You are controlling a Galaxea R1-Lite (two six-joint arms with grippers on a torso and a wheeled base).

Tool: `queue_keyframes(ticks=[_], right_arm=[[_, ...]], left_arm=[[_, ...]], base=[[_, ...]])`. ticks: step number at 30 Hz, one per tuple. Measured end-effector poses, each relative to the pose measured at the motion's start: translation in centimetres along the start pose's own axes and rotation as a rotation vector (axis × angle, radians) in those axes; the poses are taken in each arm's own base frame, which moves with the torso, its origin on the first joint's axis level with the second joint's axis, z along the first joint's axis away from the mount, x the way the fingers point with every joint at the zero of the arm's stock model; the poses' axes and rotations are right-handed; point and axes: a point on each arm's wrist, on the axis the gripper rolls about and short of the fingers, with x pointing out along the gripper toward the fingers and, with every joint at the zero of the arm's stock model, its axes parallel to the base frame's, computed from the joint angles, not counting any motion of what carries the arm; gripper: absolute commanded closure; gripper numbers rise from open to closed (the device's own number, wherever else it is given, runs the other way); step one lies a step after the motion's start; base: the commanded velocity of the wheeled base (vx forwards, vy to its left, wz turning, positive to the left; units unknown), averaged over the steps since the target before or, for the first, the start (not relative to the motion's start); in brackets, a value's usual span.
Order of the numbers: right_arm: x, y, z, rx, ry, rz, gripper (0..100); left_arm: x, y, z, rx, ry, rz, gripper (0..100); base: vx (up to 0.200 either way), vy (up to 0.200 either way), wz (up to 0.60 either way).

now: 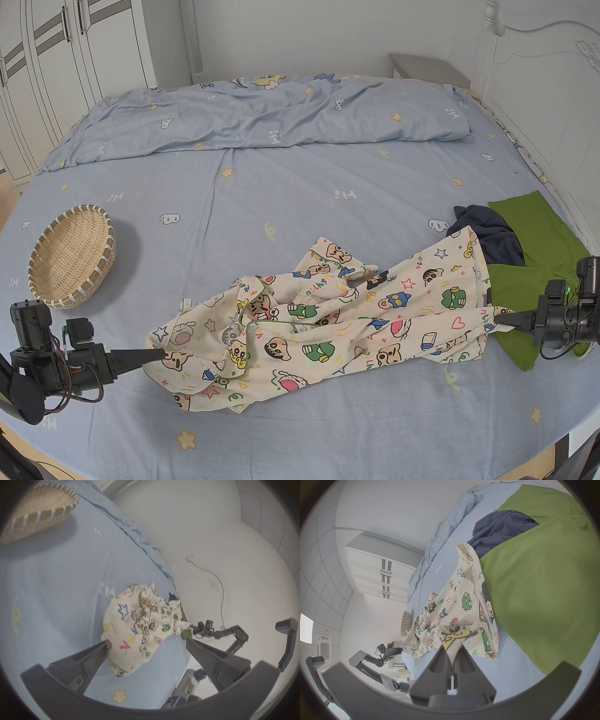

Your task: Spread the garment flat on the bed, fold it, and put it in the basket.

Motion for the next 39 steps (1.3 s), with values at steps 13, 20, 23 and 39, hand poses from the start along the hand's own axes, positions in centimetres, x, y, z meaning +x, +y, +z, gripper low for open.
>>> queue_keyframes(ticks=[13, 20, 23, 39], right_arm=[[0.1, 0.2, -0.1, -0.003, 0.008, 0.007, 100], [0.1, 0.3, -0.1, -0.004, 0.008, 0.009, 100], [0.1, 0.3, -0.1, -0.005, 0.007, 0.010, 100], [0.1, 0.4, -0.1, -0.004, 0.007, 0.011, 100]], left_arm=[[-0.6, 0.8, 0.7, 0.030, -0.039, 0.021, 0], [-0.2, 2.4, -0.3, 0.185, 0.004, 0.052, 0], [0.0, 3.0, -0.6, 0.225, 0.018, 0.070, 0], [2.0, 3.6, -0.2, 0.377, 0.015, 0.134, 0]], base=[[0.000, 0.000, 0.00], [0.000, 0.000, 0.00], [0.000, 0.000, 0.00], [0.000, 0.000, 0.00]])
